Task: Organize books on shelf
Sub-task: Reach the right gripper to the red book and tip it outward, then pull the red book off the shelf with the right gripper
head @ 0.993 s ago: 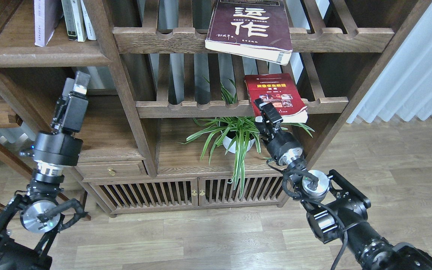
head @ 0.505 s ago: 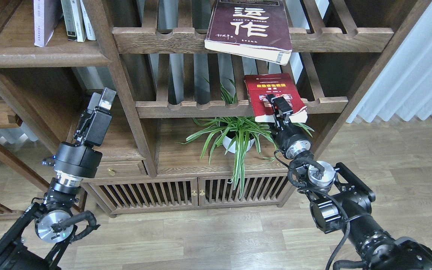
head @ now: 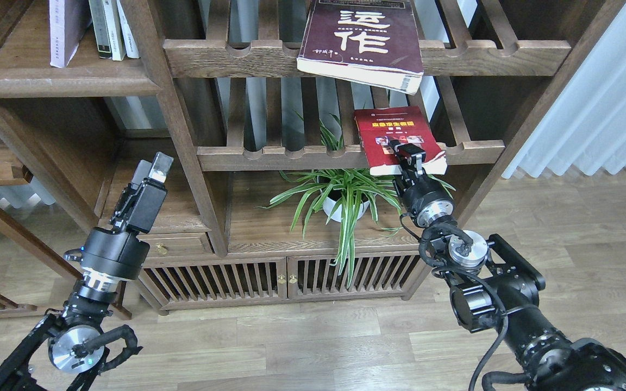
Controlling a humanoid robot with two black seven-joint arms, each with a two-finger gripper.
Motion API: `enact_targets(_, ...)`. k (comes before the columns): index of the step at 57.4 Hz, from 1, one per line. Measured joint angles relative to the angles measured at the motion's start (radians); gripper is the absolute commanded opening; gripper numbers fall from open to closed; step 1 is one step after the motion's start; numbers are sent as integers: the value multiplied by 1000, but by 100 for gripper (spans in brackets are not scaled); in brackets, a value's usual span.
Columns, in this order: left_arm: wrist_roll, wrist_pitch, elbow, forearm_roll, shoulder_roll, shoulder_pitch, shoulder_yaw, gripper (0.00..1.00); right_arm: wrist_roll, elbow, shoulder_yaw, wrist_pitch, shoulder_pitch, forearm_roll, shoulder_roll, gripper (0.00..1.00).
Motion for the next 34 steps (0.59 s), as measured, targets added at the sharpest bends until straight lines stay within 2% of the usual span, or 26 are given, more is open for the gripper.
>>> enact_targets(5,21,0,9,-24,0,0,2,99,-3,1,6,26,-3,28,0,3)
enact_targets(6,46,0,14,-53,-1,0,4,99,-7,6,7,44,-7,36,0,3)
enact_targets(11,105,0,20,-117,-3,-2,10,99,-24,19,8,82,-15,44,0,3)
enact_targets(15,167,0,26,-191,-3,-6,19,99,-59,37,8,129,-30,48,0,4)
enact_targets(18,197,0,29,-231,-3,-7,24,99,-88,54,8,165,-47,51,0,4)
enact_targets(25,226,0,30,-274,-3,-10,49,98,-155,113,4,241,-99,59,0,4)
enact_targets(34,234,0,34,-313,-3,-12,68,97,-203,179,-6,278,-154,63,0,4)
